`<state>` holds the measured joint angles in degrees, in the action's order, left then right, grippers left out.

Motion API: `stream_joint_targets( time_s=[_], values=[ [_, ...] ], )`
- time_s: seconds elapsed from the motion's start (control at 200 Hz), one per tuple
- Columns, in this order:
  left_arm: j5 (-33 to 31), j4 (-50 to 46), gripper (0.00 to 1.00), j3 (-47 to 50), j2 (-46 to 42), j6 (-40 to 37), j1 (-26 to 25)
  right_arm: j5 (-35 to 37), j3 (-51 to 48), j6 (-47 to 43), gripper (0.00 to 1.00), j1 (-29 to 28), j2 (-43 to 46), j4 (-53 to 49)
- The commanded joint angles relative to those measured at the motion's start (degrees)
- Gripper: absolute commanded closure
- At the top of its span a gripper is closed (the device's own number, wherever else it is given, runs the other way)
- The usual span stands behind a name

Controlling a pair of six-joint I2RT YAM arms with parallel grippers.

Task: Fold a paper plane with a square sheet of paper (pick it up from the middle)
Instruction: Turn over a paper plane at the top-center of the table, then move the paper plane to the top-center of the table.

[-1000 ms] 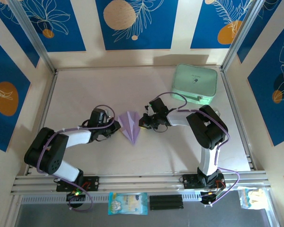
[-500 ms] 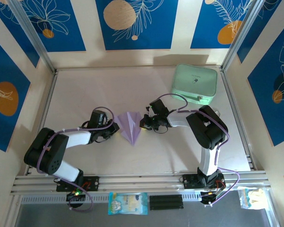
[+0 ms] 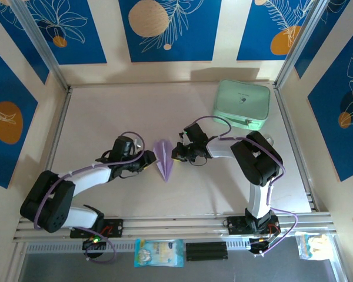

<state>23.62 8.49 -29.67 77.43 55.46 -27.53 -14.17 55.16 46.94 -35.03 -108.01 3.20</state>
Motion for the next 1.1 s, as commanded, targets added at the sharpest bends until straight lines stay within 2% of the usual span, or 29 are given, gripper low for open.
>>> stream_joint_targets(
  time_s=[0.0, 0.27, 0.47, 0.785, 0.925, 1.096],
  values=[
    [3.3, 1.8, 0.62, -1.0, 1.7, 0.0, -1.6, -1.2, 1.2, -0.4, 1.0, -0.3, -0.2, -1.6],
    [3.5, 2.5, 0.62, -3.3, 6.6, -0.4, -3.0, -0.9, 1.6, -0.5, 1.0, -0.4, -0.2, -2.0],
    [3.8, 1.8, 0.72, -4.2, 6.2, -1.1, -3.6, -1.0, 1.9, -0.6, 1.0, -0.4, -0.4, -2.2],
    [4.9, 1.5, 0.71, -6.0, 8.4, -1.8, -4.4, -1.2, 2.1, -0.6, 1.0, -0.3, -0.7, -2.3],
    [3.3, 1.6, 0.7, -7.4, 10.1, 0.5, -5.1, -1.4, 2.2, -0.4, 1.0, -0.4, -1.0, -2.3],
    [-0.7, -4.7, 0.68, -10.5, 12.0, -1.3, -6.9, -1.3, 2.2, -0.4, 1.0, -0.3, -1.0, -2.3]
  ],
)
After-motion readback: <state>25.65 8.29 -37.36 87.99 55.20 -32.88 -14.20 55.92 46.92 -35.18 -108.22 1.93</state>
